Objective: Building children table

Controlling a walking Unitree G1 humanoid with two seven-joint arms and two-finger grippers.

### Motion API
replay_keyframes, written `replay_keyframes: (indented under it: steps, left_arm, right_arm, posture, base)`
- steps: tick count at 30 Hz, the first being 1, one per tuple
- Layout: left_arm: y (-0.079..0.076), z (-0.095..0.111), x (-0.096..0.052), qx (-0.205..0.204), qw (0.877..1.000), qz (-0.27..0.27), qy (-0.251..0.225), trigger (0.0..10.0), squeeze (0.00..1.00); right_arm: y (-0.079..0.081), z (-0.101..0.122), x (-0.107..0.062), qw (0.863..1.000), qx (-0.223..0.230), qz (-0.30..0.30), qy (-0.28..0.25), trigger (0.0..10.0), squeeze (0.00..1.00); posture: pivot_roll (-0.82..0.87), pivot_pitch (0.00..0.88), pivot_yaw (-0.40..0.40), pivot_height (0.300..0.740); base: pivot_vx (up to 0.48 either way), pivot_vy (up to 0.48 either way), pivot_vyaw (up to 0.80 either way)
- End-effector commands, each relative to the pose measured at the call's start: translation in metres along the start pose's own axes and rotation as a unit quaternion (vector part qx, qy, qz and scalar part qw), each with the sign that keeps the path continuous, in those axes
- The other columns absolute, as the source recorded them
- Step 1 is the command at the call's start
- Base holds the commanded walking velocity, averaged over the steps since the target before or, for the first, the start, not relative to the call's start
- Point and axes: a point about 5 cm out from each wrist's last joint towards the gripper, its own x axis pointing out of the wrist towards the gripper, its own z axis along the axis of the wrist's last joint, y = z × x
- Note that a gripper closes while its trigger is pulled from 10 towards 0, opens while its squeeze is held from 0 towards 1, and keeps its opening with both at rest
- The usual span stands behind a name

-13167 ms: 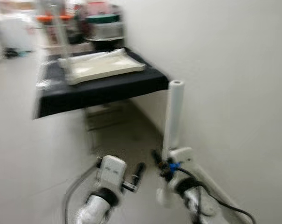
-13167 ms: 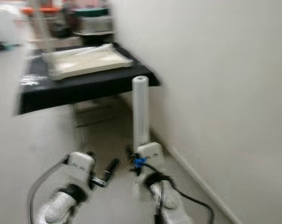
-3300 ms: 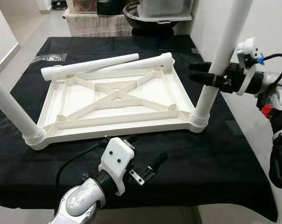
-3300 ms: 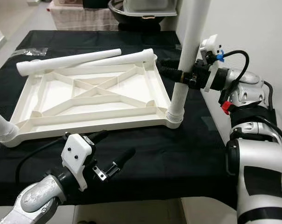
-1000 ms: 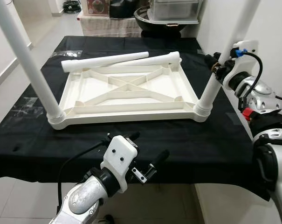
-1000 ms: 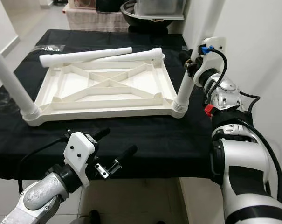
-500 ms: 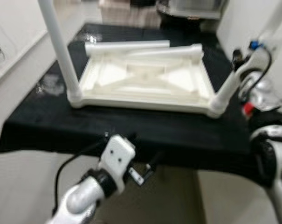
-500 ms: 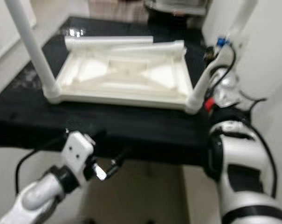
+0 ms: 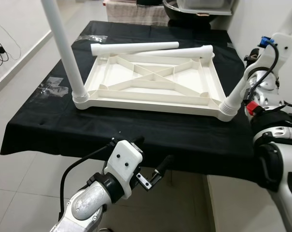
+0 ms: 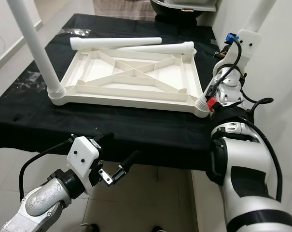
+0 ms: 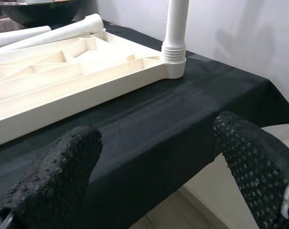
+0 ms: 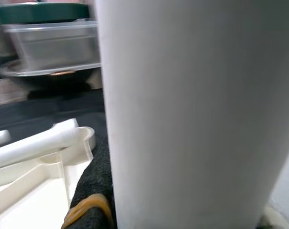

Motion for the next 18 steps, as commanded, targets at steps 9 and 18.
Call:
replay_keyframes:
  steps: [9,18]
  left_arm:
    - [0.001,-0.001,0.003,0.005,1.000,-0.002,0.000,10.0,0.00]
    - [-0.001,0.000,0.004,0.004,1.000,-0.001,-0.002,10.0,0.00]
  right_arm:
    - [0.024,-0.046,-0.031,0.987,-0.046,-0.142,0.066,10.0,0.00]
    - [0.049,-0.044,-0.052,0.969,-0.061,-0.218,0.103,10.0,0.00]
  posture:
    - [0.10,0.221,-0.022,0.740]
    - [0.11,0.225,-0.037,0.740]
  base:
    - [0.000,0.000,0.00]
    - [0.000,0.000,0.00]
